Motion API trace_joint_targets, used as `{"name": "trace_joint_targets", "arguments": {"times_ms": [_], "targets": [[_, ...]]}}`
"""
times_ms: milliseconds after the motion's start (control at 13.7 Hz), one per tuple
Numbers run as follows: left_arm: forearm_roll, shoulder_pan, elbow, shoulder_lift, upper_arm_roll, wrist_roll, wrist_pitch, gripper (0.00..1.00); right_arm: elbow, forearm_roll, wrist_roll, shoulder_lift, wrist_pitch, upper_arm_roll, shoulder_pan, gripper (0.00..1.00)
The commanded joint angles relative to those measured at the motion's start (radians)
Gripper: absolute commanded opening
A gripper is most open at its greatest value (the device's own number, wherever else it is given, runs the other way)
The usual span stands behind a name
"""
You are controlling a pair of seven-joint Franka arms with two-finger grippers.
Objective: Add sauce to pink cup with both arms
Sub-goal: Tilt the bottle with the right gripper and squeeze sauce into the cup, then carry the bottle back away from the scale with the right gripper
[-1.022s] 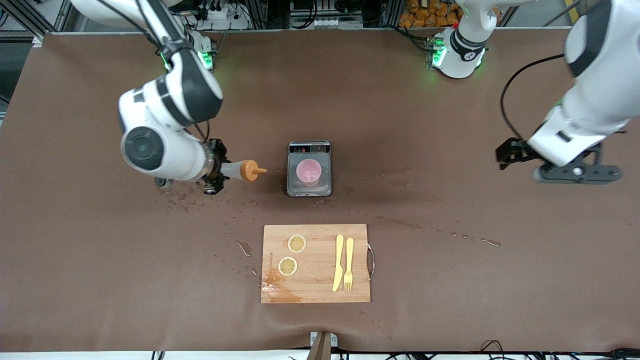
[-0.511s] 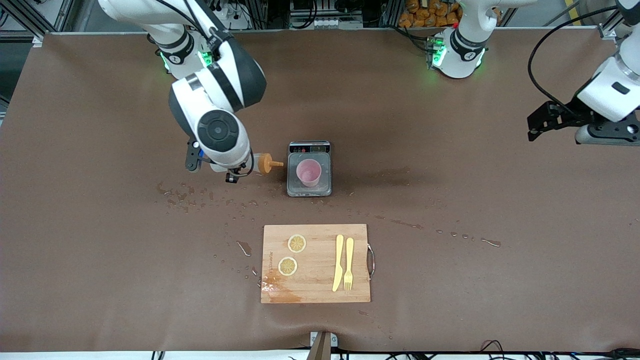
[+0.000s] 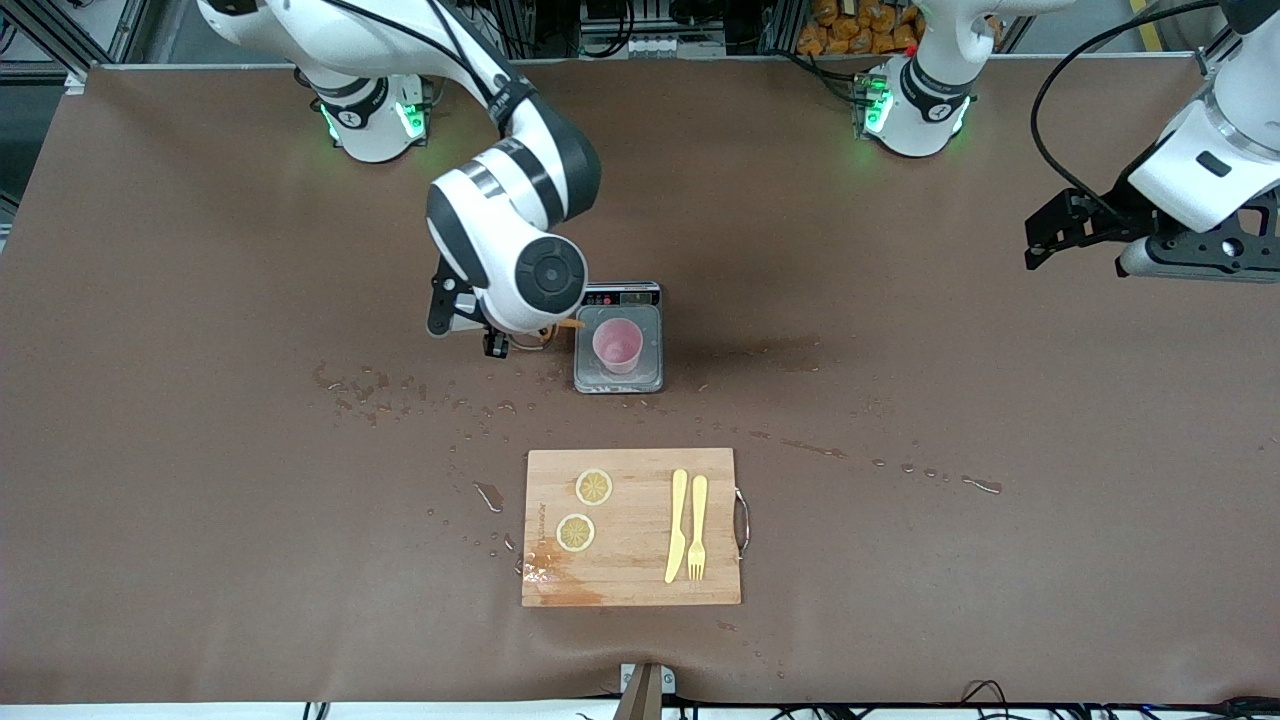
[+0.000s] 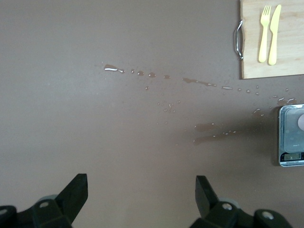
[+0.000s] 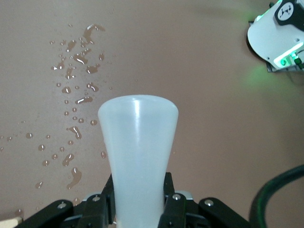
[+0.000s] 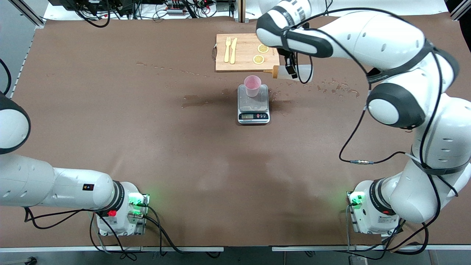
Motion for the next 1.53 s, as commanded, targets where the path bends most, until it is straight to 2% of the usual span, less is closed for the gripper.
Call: {"name": "trace_joint_targets", "arguments": {"times_ms": [0, 511, 803, 949, 1314, 1460], "targets": [[0.0, -0.009, 0.021, 0.001, -0.002, -0.002, -0.026, 1.0, 0.09, -0.045, 0.031, 0.063, -0.056, -0.01, 0.032, 0.37], [0.0, -0.023, 0.067, 0.017, -0.025, -0.016, -0.028, 1.0, 0.08, -0.084, 0.033, 0.085, -0.061, -0.01, 0.063, 0.37], [0.0, -0.017, 0.065, 0.02, -0.038, -0.018, -0.031, 1.0, 0.08, -0.085, 0.031, 0.089, -0.067, -0.01, 0.063, 0.27], [-0.001, -0.006, 0.065, 0.02, -0.038, -0.016, -0.032, 1.0, 0.08, -0.083, 0.027, 0.086, -0.067, -0.009, 0.057, 0.27], [0.002, -0.006, 0.065, 0.023, -0.036, -0.016, -0.032, 1.0, 0.082, -0.016, -0.017, 0.056, -0.056, -0.006, -0.005, 0.27], [0.002, -0.01, 0.065, 0.024, -0.038, -0.016, -0.032, 1.0, 0.051, 0.081, -0.059, -0.01, -0.002, -0.006, -0.077, 0.27]]}}
